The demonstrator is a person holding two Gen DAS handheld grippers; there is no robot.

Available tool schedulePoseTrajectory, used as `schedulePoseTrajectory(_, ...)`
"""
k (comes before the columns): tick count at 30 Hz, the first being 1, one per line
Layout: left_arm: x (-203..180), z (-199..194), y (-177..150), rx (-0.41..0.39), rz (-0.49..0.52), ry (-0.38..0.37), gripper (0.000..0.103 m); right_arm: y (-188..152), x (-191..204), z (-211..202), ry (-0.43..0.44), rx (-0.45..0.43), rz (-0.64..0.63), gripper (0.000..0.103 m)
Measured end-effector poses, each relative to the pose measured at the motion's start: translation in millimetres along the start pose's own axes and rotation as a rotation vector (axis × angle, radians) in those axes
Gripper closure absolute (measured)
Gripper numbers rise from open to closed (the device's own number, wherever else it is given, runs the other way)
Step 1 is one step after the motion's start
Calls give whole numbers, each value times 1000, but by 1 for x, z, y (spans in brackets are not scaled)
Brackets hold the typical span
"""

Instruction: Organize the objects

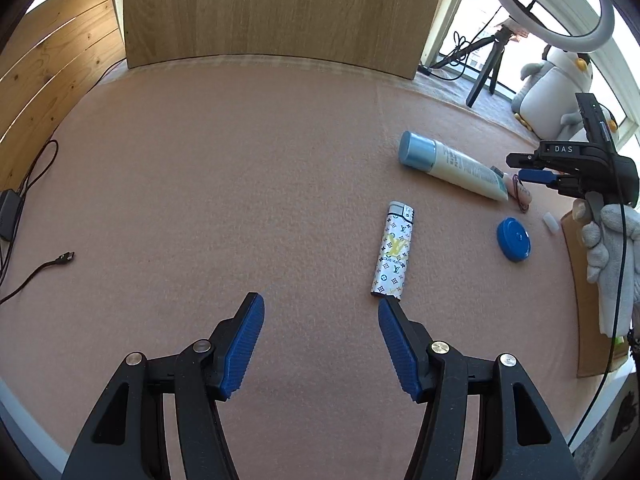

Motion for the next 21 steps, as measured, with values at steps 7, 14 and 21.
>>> schedulePoseTrajectory(7, -7, 3, 3, 2, 4, -14, 40, -9, -12, -6, -35, 40, -4, 77)
schedulePoseTrajectory(14, -23, 5, 9, -1, 31, -42, 40, -34, -25, -23, -22, 51, 18, 77)
schedulePoseTrajectory(21, -36, 6, 9, 2, 58, -66, 40, -78, -18, -25, -17, 83, -9, 77)
Point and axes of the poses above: each gripper's, at about its wrist camera, not at the fingertips, and z roughly the way its jaws point, x to its left, y to its top, the point moved 5 cm from there along z, roughly the way its jaws point, and after that the axes turned 2 degrees about -z, right-handed, at the moved point
